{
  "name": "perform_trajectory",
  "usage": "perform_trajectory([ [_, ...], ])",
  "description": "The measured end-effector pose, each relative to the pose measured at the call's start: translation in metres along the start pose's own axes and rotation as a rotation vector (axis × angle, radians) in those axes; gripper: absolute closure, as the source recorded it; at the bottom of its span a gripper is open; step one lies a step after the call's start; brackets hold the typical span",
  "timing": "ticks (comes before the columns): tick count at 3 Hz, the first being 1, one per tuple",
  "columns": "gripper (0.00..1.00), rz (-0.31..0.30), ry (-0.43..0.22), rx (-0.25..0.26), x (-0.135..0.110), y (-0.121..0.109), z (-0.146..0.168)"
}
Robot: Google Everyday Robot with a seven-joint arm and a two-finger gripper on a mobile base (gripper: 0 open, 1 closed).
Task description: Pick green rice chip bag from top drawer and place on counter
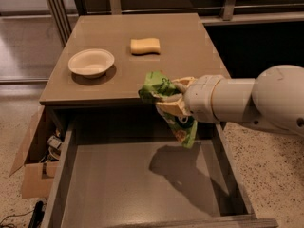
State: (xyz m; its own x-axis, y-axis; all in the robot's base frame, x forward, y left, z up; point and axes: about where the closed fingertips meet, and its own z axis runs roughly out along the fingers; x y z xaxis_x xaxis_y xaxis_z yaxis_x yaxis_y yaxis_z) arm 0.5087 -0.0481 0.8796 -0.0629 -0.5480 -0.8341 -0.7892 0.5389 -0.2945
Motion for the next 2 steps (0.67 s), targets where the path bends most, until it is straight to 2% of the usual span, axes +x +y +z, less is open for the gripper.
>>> perform_trajectory([
  [1,1.00,-0.017,0.006,0.043,-0.015,-0.049,0.008],
  [2,1.00,-0.002,0.015,0.044,-0.018,-0.092,0.031],
])
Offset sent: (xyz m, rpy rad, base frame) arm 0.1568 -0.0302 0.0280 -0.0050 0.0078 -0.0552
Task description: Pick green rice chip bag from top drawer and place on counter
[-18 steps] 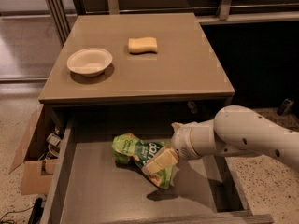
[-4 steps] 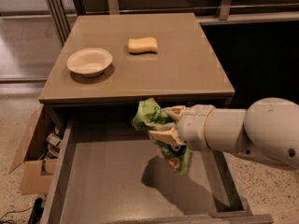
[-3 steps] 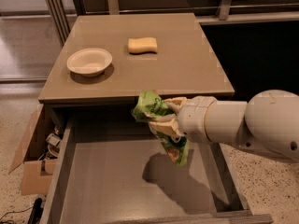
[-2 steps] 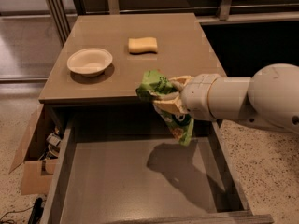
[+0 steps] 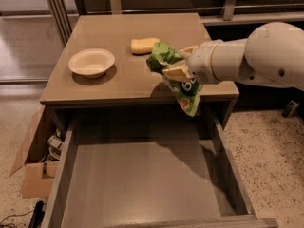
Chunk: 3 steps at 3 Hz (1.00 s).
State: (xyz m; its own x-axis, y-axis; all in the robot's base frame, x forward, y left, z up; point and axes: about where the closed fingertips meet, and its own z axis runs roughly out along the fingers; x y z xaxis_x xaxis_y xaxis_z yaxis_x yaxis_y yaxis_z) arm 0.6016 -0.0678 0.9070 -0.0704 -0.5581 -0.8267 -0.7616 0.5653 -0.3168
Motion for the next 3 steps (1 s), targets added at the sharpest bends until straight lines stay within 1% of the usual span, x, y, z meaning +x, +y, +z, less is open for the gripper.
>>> perform_trajectory([
  [1,1.00,0.008,0.018,-0.019,0.003,-0.026,0.029],
  [2,1.00,-0.011,0.057,-0.044,0.016,-0.041,0.068],
  [3,1.00,-0.022,0.077,-0.056,0.024,-0.042,0.084],
])
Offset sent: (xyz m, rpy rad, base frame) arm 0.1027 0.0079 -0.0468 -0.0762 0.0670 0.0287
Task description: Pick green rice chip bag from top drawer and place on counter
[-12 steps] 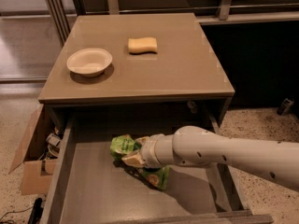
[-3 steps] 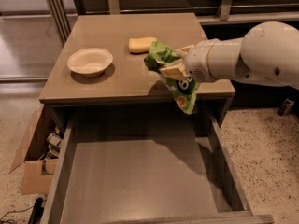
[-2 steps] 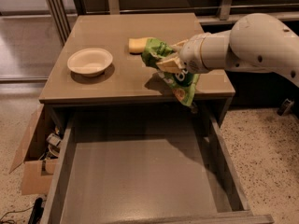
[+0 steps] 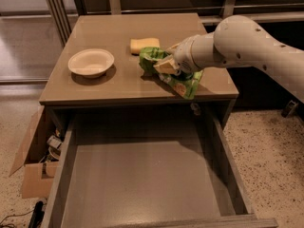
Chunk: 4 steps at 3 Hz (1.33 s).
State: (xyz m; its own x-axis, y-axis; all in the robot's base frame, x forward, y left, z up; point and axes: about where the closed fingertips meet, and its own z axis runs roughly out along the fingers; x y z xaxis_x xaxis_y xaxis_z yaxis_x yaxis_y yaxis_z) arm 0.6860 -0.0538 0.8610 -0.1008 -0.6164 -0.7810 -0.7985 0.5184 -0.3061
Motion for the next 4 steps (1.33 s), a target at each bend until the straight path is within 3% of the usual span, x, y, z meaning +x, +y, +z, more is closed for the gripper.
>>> perform_trajectory([
  [1,0.81,0.000,0.000,0.000,-0.0016,-0.0006,-0.0011],
  [2,0.50,0.000,0.000,0.000,-0.0016,-0.0006,-0.0011],
  [4,0.04,0.000,0.000,0.000,-0.0016,-0.0005,-0.0010],
])
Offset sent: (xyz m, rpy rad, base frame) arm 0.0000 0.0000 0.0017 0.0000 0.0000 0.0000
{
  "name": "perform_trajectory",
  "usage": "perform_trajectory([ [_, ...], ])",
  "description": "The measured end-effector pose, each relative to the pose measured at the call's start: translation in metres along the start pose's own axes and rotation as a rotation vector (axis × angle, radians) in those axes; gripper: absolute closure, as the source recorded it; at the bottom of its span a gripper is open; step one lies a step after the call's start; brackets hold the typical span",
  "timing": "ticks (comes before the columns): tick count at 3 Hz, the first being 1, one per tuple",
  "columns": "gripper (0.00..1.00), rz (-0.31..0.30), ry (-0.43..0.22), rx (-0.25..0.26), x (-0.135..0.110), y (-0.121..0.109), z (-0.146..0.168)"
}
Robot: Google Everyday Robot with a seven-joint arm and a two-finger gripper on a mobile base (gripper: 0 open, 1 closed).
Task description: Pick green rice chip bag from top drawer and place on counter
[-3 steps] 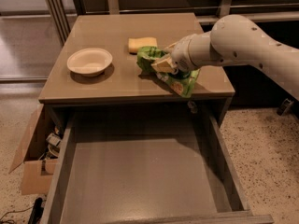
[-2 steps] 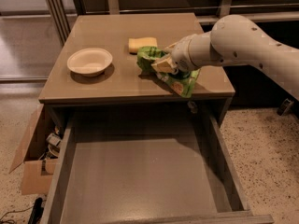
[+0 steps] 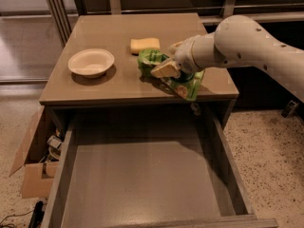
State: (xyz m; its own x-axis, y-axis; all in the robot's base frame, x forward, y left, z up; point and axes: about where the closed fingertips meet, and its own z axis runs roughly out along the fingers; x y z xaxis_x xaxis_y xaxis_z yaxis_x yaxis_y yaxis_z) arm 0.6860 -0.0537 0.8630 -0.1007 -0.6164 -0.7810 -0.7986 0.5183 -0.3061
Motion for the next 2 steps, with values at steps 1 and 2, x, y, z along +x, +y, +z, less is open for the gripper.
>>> perform_trajectory([
  [1,0.00,0.000,0.000,0.000,0.0000,0.0000,0.0000],
  [2,0.00,0.000,0.000,0.000,0.0000,0.0000,0.0000],
])
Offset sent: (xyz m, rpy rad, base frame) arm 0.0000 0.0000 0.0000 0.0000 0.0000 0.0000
